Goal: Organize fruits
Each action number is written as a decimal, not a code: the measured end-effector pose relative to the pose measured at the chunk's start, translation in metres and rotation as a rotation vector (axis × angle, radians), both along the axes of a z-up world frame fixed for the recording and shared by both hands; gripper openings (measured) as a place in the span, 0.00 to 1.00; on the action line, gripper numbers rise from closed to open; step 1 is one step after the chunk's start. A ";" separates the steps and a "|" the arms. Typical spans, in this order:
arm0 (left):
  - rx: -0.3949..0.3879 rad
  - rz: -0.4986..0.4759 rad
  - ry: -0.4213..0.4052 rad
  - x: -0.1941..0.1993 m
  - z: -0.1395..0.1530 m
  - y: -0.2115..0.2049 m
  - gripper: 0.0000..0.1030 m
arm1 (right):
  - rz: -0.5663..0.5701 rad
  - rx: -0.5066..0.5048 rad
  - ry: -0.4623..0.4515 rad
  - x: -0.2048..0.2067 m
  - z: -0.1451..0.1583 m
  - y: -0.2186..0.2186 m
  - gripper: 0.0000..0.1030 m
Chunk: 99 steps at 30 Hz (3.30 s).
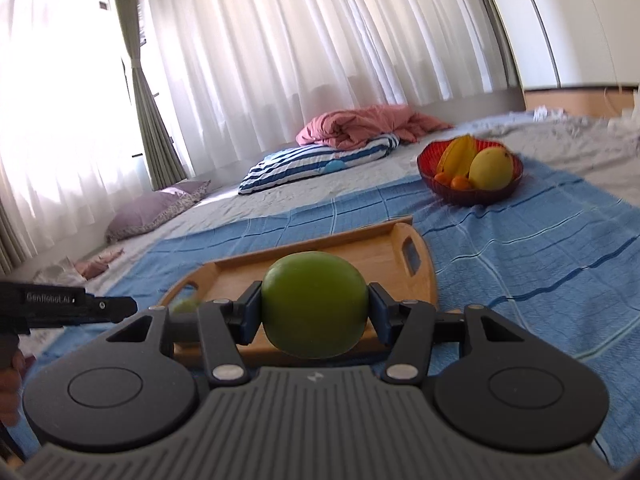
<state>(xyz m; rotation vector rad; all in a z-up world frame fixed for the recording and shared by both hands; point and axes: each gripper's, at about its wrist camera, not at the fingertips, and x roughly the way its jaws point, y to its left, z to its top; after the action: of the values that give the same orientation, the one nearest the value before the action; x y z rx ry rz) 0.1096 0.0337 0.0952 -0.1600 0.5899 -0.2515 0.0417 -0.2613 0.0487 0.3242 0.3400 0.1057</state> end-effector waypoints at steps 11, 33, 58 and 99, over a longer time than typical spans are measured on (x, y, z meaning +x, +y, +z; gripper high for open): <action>-0.018 0.001 0.014 0.047 0.026 0.000 0.27 | 0.013 0.022 0.014 0.049 0.030 -0.009 0.56; -0.012 0.031 0.297 0.173 -0.020 -0.022 0.27 | 0.055 -0.115 0.311 0.172 0.010 0.006 0.56; 0.072 0.051 0.369 0.194 -0.056 -0.030 0.27 | 0.053 -0.155 0.439 0.207 -0.025 0.021 0.56; 0.121 0.059 0.360 0.194 -0.066 -0.035 0.56 | 0.056 -0.159 0.437 0.207 -0.030 0.020 0.60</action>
<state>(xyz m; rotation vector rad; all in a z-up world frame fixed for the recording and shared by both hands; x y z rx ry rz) 0.3036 -0.0016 0.0293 -0.1057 0.9540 -0.1291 0.2485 -0.2415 0.0189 0.1773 0.7867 0.0610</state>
